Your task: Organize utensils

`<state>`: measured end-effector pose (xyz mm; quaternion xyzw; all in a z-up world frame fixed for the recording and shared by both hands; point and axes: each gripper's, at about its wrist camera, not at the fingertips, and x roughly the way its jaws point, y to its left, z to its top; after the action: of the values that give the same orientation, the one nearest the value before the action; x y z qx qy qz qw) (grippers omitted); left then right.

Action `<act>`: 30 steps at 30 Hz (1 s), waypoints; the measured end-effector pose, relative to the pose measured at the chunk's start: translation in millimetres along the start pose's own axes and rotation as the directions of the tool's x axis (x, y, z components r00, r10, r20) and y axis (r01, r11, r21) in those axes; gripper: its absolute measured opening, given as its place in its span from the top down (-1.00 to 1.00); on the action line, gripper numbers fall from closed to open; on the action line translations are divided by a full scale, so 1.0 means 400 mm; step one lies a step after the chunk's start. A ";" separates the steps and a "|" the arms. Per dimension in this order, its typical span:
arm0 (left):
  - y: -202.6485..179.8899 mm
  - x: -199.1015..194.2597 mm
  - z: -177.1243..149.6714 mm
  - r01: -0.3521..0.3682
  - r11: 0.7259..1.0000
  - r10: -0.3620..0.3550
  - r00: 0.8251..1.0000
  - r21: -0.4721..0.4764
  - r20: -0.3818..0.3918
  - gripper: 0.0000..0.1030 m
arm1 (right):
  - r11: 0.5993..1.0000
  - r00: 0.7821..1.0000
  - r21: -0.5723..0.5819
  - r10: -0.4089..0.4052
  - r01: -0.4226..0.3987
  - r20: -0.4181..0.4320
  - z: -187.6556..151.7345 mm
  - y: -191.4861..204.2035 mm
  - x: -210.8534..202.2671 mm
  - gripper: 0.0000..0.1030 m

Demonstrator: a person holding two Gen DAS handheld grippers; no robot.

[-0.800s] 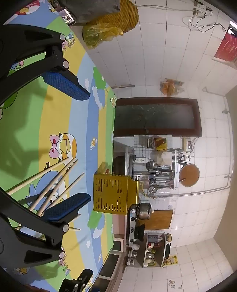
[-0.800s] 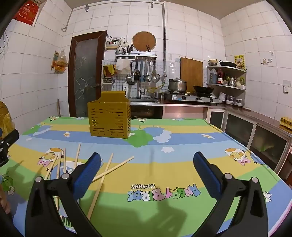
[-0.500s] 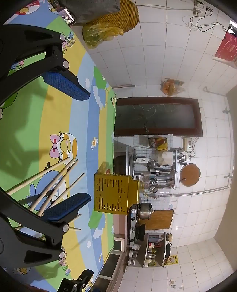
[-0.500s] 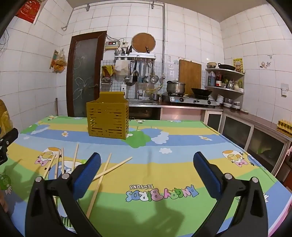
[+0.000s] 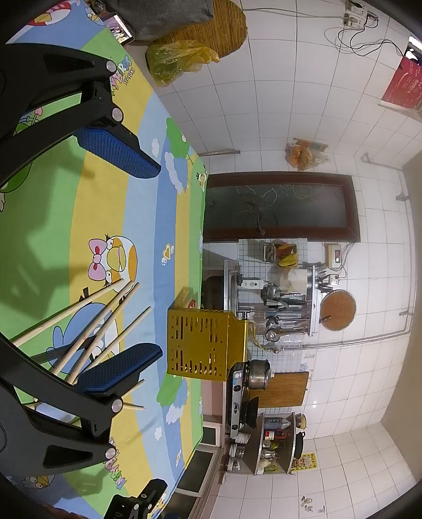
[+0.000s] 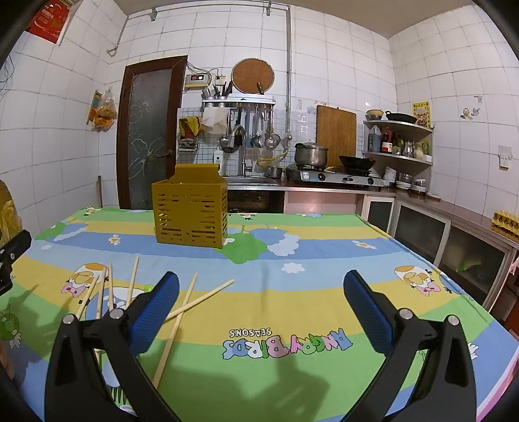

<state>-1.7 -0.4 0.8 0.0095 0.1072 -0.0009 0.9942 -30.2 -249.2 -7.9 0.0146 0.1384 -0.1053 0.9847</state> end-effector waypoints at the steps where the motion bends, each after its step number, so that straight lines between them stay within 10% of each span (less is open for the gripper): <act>1: 0.000 0.000 0.000 0.000 1.000 0.000 1.000 0.000 0.000 -0.91 | 1.000 1.000 0.002 -0.001 0.001 -0.001 0.000 0.000 0.000 -0.92; 30: 0.000 0.001 0.000 0.001 1.000 -0.001 1.000 0.001 0.000 -0.91 | 1.000 1.000 0.018 -0.014 0.014 0.001 -0.003 -0.016 0.003 -0.92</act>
<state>-1.4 -0.5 0.6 0.0100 0.1074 -0.0013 0.9942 -30.7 -255.6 -9.3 0.0227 0.1369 -0.1136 0.9838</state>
